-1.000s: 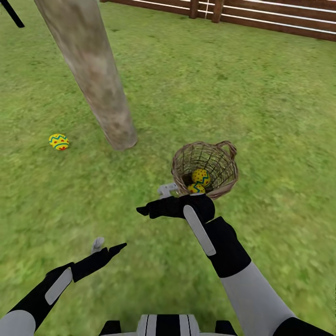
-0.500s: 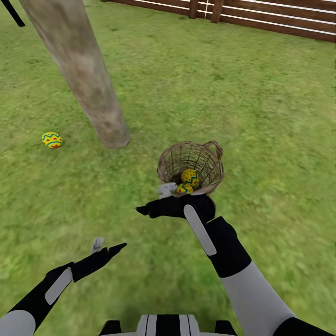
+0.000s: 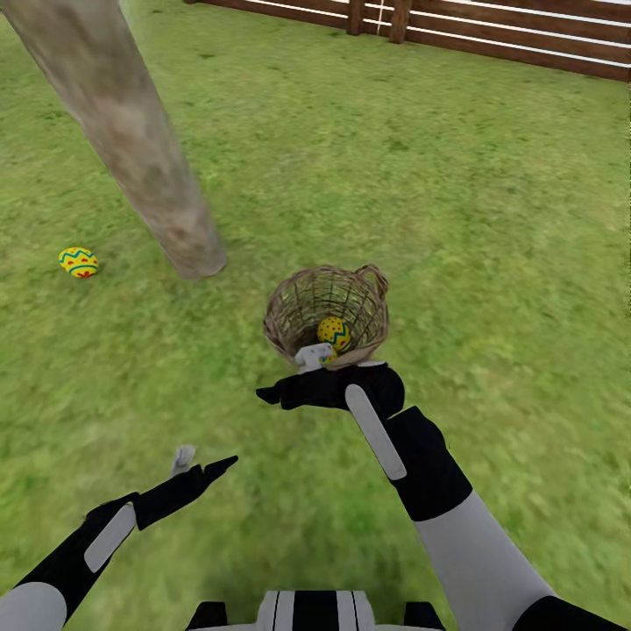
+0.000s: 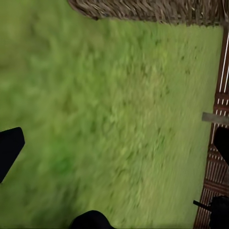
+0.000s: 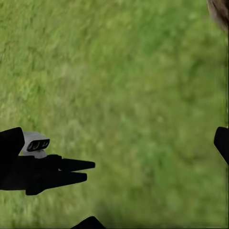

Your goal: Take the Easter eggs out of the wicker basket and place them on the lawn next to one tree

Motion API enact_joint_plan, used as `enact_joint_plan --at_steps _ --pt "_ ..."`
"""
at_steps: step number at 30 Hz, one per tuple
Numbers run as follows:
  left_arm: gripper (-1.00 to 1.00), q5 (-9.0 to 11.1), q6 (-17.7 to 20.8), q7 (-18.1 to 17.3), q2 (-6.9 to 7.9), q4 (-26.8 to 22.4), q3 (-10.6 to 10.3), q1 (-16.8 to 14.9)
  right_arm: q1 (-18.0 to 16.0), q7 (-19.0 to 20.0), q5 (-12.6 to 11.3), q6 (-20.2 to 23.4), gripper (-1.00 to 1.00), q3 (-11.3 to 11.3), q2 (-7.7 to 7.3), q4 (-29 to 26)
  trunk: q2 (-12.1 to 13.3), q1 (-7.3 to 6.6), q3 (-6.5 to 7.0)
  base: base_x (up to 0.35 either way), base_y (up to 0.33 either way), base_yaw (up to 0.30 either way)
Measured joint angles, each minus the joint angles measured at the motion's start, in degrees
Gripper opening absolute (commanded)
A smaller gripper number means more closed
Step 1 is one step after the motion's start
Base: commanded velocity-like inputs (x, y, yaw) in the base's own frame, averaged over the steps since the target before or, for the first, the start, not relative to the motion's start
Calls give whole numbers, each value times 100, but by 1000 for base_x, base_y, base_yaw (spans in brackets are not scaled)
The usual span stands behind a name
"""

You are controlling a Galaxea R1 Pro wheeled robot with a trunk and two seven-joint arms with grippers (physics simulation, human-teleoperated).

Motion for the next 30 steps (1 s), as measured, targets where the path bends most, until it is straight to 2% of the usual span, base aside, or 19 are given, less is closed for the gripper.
enact_joint_plan --at_steps 8,16,23,30 --pt "100 0 0 6 18 7 4 1 0 -40 60 -2 100 -13 0 71 0 -3 0 196 -203 0" --pt "100 7 2 2 60 35 69 2 -118 -80 95 -4 100 -22 -1 323 0 -2 0 203 64 0" --pt "100 9 2 1 64 46 73 1 -321 -522 144 -2 100 -29 1 561 0 -3 0 277 33 0" --pt "100 0 0 0 59 48 64 0 -359 -917 188 3 100 -28 1 573 0 -2 0 213 -167 0"
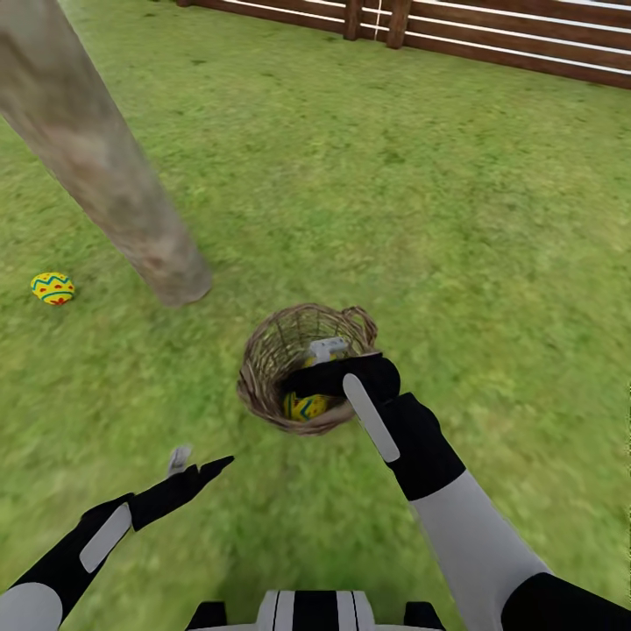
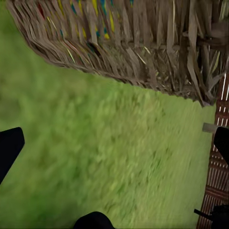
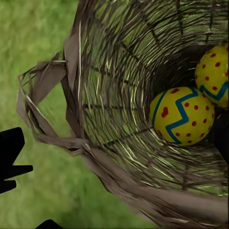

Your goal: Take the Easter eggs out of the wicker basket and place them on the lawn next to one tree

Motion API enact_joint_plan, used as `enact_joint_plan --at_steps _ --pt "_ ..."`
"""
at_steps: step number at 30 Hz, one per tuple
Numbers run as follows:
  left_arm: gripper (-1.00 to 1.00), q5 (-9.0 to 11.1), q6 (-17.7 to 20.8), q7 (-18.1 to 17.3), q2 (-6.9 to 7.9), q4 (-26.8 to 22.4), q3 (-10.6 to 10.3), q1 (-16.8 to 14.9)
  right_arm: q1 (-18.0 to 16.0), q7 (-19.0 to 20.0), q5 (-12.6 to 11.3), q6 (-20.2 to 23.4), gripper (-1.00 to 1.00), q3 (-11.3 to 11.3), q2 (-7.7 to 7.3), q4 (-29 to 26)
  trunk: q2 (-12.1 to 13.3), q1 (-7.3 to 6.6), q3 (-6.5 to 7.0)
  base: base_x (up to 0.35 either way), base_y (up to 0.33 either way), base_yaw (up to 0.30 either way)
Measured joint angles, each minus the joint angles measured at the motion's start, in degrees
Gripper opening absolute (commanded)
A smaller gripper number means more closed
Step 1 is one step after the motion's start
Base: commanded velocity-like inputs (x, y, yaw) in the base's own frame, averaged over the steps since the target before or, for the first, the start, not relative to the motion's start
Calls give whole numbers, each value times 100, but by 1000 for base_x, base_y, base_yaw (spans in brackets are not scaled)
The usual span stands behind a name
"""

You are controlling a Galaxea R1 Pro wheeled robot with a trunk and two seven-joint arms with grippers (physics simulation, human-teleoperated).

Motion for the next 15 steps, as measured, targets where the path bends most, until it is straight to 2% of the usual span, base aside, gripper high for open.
enact_joint_plan --at_steps 3,11,15 --pt "100 1 1 0 0 -1 1 1 -1 -165 15 1 100 6 0 -9 0 2 0 65 -61 0" --pt "100 2 1 1 0 -11 -1 1 -1 -260 57 1 100 29 0 -38 0 2 0 7 -6 1" --pt "100 -6 1 1 2 2 -52 1 -1 -677 92 2 100 28 0 -12 0 2 -10 0 0 55"
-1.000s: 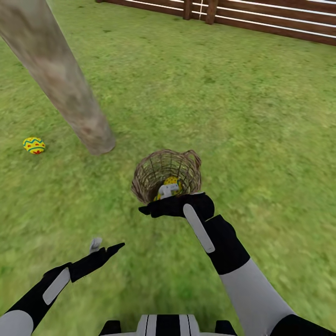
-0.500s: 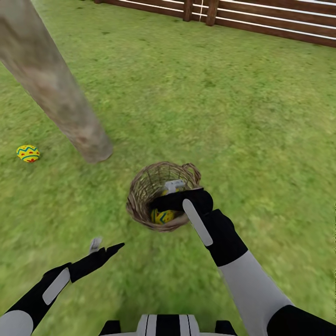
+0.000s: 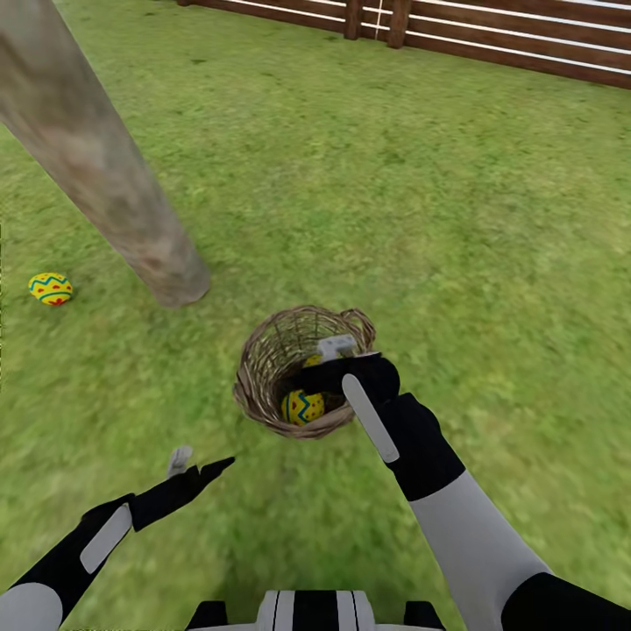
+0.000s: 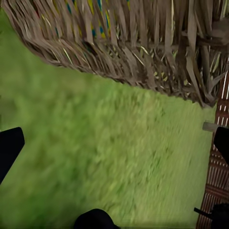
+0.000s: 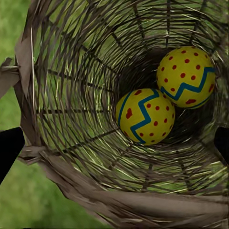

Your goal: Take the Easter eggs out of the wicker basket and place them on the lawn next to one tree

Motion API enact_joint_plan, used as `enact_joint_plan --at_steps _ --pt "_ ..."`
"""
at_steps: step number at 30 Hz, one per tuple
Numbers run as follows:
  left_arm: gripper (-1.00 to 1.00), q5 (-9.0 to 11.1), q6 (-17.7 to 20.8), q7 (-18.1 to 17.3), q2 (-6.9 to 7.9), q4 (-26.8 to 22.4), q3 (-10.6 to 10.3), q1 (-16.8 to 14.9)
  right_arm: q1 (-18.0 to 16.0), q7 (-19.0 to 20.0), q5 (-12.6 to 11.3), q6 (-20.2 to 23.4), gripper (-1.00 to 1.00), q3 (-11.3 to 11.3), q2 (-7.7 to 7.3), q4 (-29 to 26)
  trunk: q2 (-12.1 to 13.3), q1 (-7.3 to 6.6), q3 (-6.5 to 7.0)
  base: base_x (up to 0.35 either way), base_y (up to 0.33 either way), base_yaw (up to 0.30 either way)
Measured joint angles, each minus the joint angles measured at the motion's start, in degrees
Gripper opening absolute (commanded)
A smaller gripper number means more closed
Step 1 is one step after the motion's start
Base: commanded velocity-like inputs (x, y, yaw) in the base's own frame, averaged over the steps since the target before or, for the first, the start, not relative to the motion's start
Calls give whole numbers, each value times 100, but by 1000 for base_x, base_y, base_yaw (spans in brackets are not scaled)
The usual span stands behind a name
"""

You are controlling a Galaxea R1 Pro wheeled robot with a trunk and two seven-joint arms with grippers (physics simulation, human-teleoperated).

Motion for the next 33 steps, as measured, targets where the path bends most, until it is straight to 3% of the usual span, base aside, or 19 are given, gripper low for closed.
enact_joint_plan --at_steps 4,11,18,33 --pt "100 -96 1 -9 11 1 -23 0 0 -359 6 1 100 0 0 5 0 0 -19 0 0 84" --pt "100 -455 -31 -339 67 213 -68 1 0 -414 4 1 100 1 0 117 0 0 -64 1 -20 99" --pt "100 -460 -268 -383 68 334 -301 -1 0 -415 7 3 100 7 0 147 0 0 -111 59 -226 104" --pt "100 -454 -276 -385 91 348 -309 0 9 -443 18 1 100 16 0 474 0 0 -160 37 -81 50"
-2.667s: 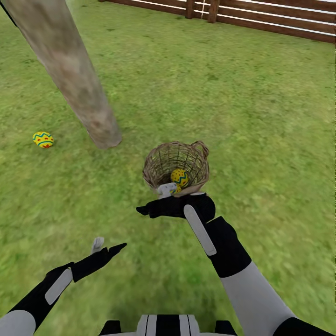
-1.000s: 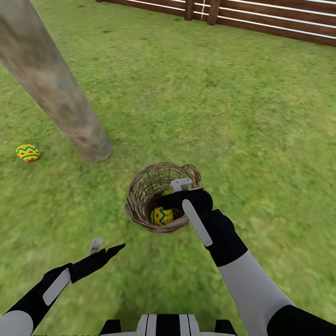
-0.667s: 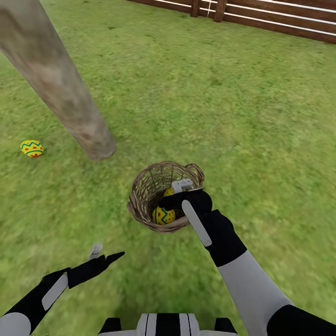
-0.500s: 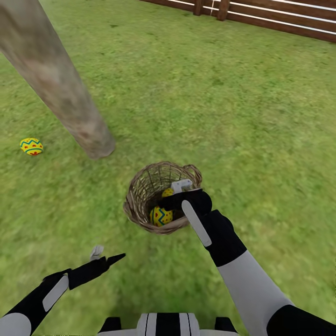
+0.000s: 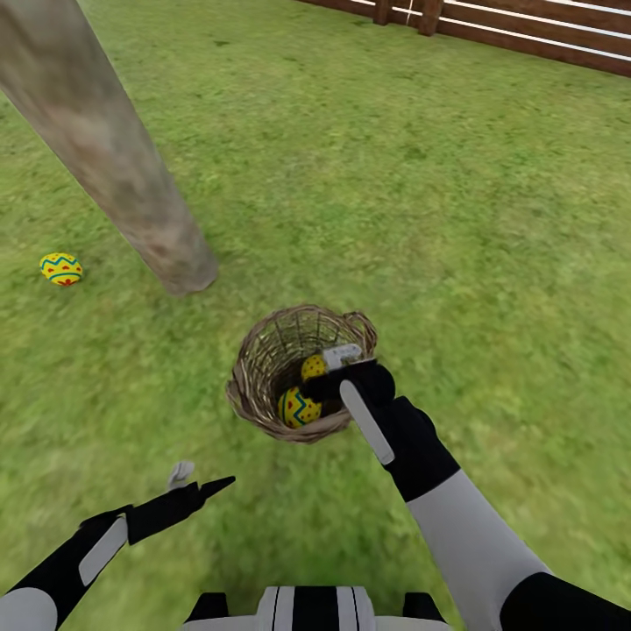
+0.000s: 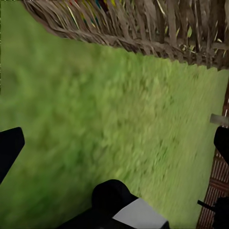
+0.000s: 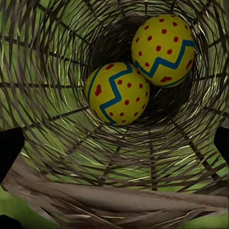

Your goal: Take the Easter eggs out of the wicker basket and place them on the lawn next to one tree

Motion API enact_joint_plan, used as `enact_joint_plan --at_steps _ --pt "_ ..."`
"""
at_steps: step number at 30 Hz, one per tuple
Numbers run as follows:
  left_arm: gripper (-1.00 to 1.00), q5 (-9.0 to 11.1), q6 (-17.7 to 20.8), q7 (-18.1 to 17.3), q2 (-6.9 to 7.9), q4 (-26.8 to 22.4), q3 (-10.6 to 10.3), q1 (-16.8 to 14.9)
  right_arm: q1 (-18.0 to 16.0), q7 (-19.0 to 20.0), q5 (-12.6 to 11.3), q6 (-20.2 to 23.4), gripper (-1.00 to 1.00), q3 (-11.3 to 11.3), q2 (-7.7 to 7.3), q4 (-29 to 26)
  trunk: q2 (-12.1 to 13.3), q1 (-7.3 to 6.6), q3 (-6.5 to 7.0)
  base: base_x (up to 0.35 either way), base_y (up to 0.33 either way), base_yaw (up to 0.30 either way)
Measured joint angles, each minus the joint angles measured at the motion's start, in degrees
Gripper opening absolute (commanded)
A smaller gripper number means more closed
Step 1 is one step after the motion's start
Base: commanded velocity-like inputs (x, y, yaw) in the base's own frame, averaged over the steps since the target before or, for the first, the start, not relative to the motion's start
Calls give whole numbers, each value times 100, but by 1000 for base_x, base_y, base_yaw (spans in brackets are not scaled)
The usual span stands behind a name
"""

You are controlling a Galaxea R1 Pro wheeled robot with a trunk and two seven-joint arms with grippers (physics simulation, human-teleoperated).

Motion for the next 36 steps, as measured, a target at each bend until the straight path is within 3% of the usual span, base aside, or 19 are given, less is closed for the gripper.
enact_joint_plan --at_steps 5,16,17,19,22,36 --pt "100 2 -1 8 1 2 4 -1 0 -248 181 1 100 17 0 235 0 -2 0 157 -133 0" --pt "100 3 0 9 -3 -1 7 2 5 -266 195 -1 100 30 0 313 0 0 0 74 -72 110" --pt "100 3 0 9 -2 -1 7 2 6 -265 193 -1 100 54 0 315 0 0 0 5 -5 238" --pt "100 3 3 2 -2 -1 7 1 14 -270 182 -3 100 387 0 320 0 0 0 2 -2 238" --pt "100 3 5 0 0 -1 7 1 16 -272 189 -1 100 555 0 347 0 0 0 1 -1 200" --pt "100 2 9 0 -5 -8 6 0 18 -263 213 0 100 589 0 433 0 0 0 58 -56 16"
